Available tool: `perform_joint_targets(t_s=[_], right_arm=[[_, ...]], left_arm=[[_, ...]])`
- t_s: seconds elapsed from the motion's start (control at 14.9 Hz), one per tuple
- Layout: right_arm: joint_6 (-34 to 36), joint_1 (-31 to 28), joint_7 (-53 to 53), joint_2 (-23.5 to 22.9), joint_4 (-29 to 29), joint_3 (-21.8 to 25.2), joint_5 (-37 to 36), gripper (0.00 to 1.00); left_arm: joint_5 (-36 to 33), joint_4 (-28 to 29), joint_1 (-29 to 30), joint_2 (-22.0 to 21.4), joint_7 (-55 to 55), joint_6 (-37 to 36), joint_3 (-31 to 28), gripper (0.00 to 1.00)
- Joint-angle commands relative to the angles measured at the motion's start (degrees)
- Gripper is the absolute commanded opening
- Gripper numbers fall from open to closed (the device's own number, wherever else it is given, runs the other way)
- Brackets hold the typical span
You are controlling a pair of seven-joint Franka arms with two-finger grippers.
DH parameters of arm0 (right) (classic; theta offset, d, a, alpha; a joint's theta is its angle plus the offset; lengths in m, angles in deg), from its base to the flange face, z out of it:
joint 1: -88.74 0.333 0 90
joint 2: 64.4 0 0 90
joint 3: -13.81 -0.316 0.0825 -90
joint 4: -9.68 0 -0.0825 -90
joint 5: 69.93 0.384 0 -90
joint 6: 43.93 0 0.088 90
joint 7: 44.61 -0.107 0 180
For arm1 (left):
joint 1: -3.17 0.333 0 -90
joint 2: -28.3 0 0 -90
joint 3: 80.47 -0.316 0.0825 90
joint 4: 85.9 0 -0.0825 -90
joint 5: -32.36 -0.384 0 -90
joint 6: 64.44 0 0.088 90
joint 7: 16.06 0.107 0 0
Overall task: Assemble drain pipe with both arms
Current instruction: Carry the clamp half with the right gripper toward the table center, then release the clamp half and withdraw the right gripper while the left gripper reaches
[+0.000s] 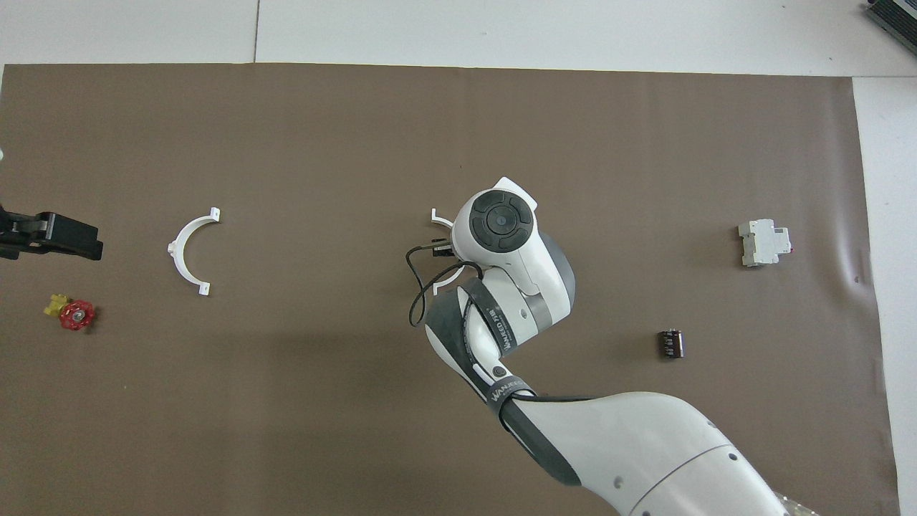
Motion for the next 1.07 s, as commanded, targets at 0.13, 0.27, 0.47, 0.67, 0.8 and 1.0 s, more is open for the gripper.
perform_joint_targets(t_s=[0.13,0.27,0.47,0.67,0.8,1.0], right_arm=[[-1.2,0.4,-2.4,0.6,-0.5,0.2,-1.3,1.0],[-0.5,0.4,-4.1,1.3,0.2,0.2,-1.3,1.0],[3.1,-0.6,-3.8,6.7,0.0,0.8,-1.3,1.0],[5.8,-4.3,-3.4,11.6,-0.1,1.0,-1.4,1.0],[8.1,-7.7,-0.8,14.2,-0.1,1.0,-1.4,1.0],[11.0,-12.9,3.5,17.5,0.0,1.1,-1.5,1.0]], left_arm=[[-0.2,2.4,-0.2,-1.9,0.7,1.5,-0.2,1.0],[-0.2,2.4,-0.2,-1.9,0.7,1.6,-0.2,1.0],[-0.2,2.6,-0.2,-2.0,0.7,1.6,-0.2,1.0],[-0.2,6.3,-0.1,-3.5,0.8,4.6,-0.2,1.0],[-0.2,8.5,0.0,-4.2,0.4,7.2,-0.3,1.0],[-0.2,10.3,0.3,-4.7,0.2,9.7,-0.3,1.0]])
